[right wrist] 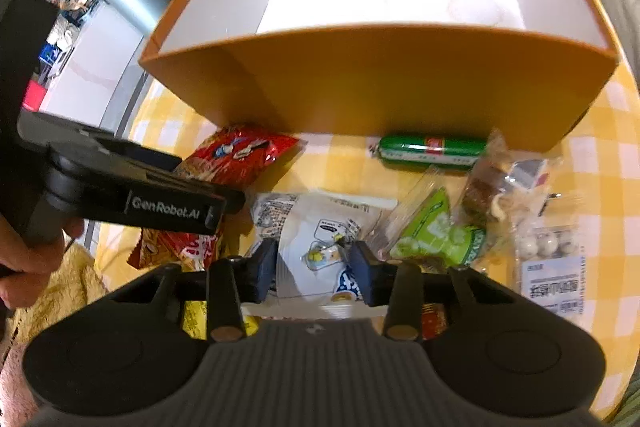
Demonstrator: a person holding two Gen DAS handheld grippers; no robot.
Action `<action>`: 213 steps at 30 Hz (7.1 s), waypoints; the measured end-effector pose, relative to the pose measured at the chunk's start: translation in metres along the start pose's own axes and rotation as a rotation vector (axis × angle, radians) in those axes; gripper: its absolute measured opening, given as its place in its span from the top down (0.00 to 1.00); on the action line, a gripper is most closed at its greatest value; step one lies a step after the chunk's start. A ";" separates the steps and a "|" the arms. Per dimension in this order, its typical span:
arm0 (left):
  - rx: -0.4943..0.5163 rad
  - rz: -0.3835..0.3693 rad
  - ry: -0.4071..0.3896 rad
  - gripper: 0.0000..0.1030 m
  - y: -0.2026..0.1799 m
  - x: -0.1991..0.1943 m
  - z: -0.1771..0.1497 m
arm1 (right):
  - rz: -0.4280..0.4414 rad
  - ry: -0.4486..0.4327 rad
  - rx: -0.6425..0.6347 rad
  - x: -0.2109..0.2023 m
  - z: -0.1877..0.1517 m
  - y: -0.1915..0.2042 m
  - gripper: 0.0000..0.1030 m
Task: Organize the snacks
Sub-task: 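Grasp the red cartoon chip bag with the left gripper while the right grasps the white snack bag, then carry both held bags up and lower them into the orange box, then open both grippers to release the bags inside the box, then withdraw both grippers from the box back toward the snack pile, then grasp the red-orange Mimi stick snack bag with the left gripper while the right grasps the green packet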
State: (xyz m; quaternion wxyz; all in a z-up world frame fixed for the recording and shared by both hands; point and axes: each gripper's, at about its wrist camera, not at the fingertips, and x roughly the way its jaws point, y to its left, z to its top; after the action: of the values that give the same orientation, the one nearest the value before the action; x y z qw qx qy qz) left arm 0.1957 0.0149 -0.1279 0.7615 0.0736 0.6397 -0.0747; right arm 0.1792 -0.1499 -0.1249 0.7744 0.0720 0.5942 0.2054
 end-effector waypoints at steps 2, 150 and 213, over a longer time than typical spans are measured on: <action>-0.006 0.003 -0.022 0.26 -0.003 -0.008 -0.003 | -0.002 -0.022 0.003 -0.009 -0.001 0.000 0.64; -0.031 -0.017 -0.471 0.14 0.007 -0.131 -0.090 | -0.116 -0.349 -0.072 -0.115 -0.042 0.027 0.28; -0.341 -0.097 -0.091 0.35 0.050 0.016 -0.063 | -0.218 -0.047 0.050 0.016 -0.005 -0.034 0.46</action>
State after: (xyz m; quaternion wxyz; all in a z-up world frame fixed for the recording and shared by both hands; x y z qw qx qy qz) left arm 0.1483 0.0767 -0.1537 0.7865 -0.0908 0.6109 -0.0052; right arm 0.1857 -0.1745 -0.1522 0.8039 0.0312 0.5849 0.1035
